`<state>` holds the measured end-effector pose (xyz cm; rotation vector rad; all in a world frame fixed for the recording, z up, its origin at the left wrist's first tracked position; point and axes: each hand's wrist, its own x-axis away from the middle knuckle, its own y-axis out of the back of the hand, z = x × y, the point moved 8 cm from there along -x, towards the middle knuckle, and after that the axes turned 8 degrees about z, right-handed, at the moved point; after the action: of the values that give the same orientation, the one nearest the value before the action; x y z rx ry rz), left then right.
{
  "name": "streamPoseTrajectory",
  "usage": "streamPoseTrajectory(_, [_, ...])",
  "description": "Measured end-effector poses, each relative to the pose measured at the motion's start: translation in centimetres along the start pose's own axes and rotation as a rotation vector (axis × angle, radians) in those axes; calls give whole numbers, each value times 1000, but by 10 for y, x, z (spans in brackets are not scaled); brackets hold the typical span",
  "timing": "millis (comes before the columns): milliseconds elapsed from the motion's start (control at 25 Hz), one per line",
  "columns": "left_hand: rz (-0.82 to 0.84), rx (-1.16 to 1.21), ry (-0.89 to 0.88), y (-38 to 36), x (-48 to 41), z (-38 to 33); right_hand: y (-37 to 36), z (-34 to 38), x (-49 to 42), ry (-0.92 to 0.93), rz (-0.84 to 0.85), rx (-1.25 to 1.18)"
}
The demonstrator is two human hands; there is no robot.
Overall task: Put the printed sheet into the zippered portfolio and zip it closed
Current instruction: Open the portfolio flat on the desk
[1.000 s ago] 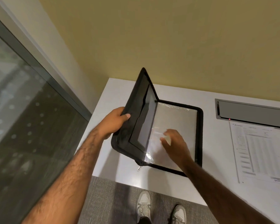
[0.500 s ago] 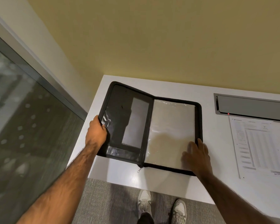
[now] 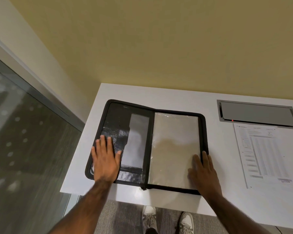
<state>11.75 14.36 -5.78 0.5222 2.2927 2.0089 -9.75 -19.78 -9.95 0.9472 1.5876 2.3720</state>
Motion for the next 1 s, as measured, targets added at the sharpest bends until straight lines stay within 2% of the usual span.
streamPoseTrajectory(80, [94, -68, -181, -23, 1, -31, -4, 1, -4, 10, 23, 26])
streamPoseTrajectory(160, [168, -128, -263, -44, -1, -47, -9, -1, -5, 21, 68, 52])
streamPoseTrajectory(320, [276, -146, -206, -67, -1, -32, -15, -7, 0, 33, 115, 87])
streamPoseTrajectory(720, [277, -59, -169, -74, 24, -10, -28, -2, 11, 73, 178, 104])
streamPoseTrajectory(1000, [286, -41, -139, -62, 25, -29, -18, -8, 11, 93, 193, 137])
